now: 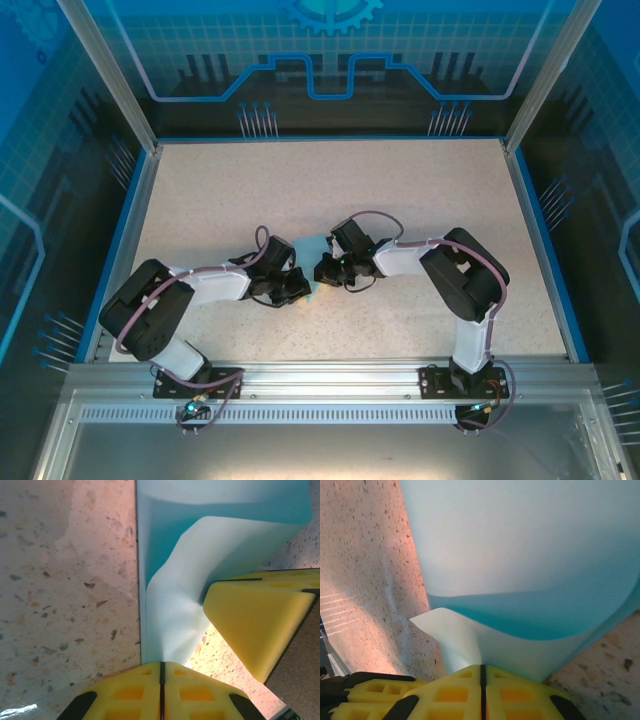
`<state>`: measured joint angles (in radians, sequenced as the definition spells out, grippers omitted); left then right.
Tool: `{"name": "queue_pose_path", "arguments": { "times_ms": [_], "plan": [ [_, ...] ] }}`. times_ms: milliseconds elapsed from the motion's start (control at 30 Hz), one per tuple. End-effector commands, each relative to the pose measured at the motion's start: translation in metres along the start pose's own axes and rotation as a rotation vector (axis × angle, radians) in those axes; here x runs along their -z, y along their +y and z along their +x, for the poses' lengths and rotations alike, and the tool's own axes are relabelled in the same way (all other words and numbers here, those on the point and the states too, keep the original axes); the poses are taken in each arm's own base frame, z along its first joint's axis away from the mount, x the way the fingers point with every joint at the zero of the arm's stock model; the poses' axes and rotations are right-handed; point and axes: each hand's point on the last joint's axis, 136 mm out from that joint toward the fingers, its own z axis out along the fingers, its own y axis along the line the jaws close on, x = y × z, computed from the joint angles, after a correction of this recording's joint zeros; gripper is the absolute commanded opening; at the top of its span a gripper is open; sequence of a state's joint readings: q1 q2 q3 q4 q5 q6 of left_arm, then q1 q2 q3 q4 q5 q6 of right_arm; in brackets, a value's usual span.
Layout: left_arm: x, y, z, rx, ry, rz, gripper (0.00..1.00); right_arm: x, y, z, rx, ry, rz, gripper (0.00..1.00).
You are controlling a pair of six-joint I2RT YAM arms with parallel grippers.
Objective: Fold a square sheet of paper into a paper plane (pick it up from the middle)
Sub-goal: Third fold the triangle at the center of the table.
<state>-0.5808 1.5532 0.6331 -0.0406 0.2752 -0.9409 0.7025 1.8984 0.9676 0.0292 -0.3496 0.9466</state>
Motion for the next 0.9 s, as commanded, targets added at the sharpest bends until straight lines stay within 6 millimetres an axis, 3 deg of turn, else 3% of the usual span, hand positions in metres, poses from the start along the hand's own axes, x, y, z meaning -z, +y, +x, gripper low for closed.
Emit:
{"name": "queue_pose_path", "arguments": {
  "times_ms": [0,167,333,867],
  "plan": [
    [0.012,-0.015,-0.001,-0.023,-0.021,0.037,0.08,-0.011,-0.027,0.013,-0.067,0.019,0.081,0.07],
    [0.022,-0.032,-0.001,-0.053,-0.041,0.095,0.10,-0.012,-0.036,0.016,-0.102,0.013,0.117,0.06],
    [0.016,-0.034,0.001,-0.066,-0.024,0.087,0.12,-0.011,-0.042,0.018,-0.128,0.015,0.145,0.06],
    [-0.005,-0.006,-0.002,-0.040,-0.014,-0.048,0.12,-0.012,-0.050,0.021,-0.155,0.022,0.180,0.06]
  ]
}}
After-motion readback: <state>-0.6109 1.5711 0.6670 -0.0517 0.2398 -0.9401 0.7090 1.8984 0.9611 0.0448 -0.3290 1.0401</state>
